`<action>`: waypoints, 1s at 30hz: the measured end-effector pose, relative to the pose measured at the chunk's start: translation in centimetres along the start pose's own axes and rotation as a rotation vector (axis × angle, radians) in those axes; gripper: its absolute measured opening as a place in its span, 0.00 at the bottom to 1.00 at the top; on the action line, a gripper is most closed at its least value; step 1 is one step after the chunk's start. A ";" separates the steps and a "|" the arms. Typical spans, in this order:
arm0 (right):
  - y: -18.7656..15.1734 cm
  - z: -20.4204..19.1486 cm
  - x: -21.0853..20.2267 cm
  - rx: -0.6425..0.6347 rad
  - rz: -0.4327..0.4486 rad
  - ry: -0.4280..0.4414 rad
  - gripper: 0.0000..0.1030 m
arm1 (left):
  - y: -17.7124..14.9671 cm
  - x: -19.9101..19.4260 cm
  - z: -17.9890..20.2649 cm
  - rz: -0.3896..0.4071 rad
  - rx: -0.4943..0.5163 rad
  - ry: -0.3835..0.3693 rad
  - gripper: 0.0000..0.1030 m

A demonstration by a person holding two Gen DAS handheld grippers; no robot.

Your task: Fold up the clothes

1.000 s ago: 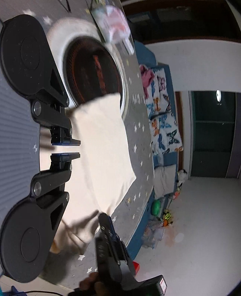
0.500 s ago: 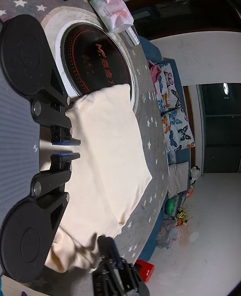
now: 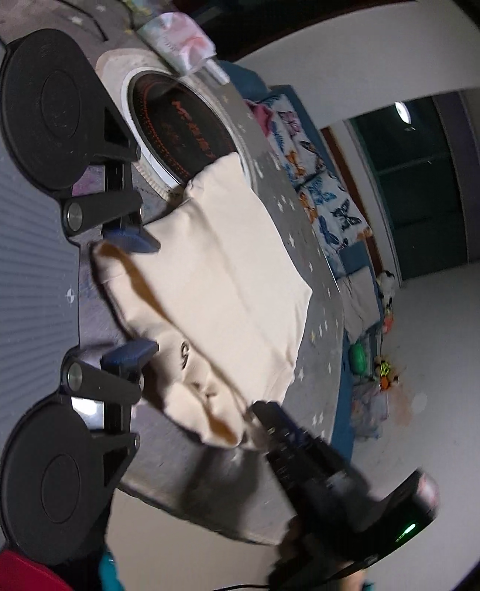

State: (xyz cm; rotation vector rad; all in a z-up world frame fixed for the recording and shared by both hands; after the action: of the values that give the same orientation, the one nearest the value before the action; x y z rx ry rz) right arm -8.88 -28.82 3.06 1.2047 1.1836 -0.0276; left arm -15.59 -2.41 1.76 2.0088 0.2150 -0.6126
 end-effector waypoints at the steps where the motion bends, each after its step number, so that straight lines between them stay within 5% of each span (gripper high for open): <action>1: 0.0 0.0 -0.2 0.000 0.000 -0.001 0.16 | -0.1 0.0 0.5 0.009 0.020 0.010 0.56; 7: -0.4 -0.3 -1.9 -0.009 0.003 -0.034 0.33 | -0.3 0.5 3.4 0.088 0.152 0.039 0.56; 10: -0.6 -0.6 -2.4 -0.029 -0.007 -0.040 0.33 | -0.2 0.8 4.2 0.118 0.178 0.039 0.43; 12: -0.9 -0.9 -2.6 -0.045 -0.017 -0.040 0.36 | 0.0 1.2 4.3 0.109 0.160 0.031 0.25; 15: -1.3 -1.5 -3.0 -0.090 -0.038 -0.035 0.37 | 1.1 1.5 3.1 0.096 0.082 0.011 0.11; 21: -1.8 -3.3 -2.8 -0.264 -0.062 -0.016 0.49 | 3.9 3.1 0.1 0.052 -0.087 -0.028 0.09; 26: -1.2 -3.8 -0.8 -0.354 -0.047 -0.015 0.48 | 4.9 5.4 -1.2 0.008 -0.132 -0.044 0.09; 30: -0.5 -3.2 1.0 -0.334 -0.053 0.020 0.29 | 4.7 5.8 -1.4 -0.006 -0.142 -0.058 0.09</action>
State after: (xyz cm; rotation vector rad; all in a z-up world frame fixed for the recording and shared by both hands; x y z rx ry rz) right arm -10.95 -26.20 2.37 0.8815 1.1831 0.1380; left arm -8.37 -4.16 2.97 1.8523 0.2232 -0.6411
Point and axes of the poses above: each gripper's, at about its wrist camera, not at the fingertips, and x roughly the way its jaws point, z to its right, y to its top, the point moved 2 cm from there along x, roughly the way its jaws point, and after that the axes turned 14 degrees about y, right-handed, at the moved point
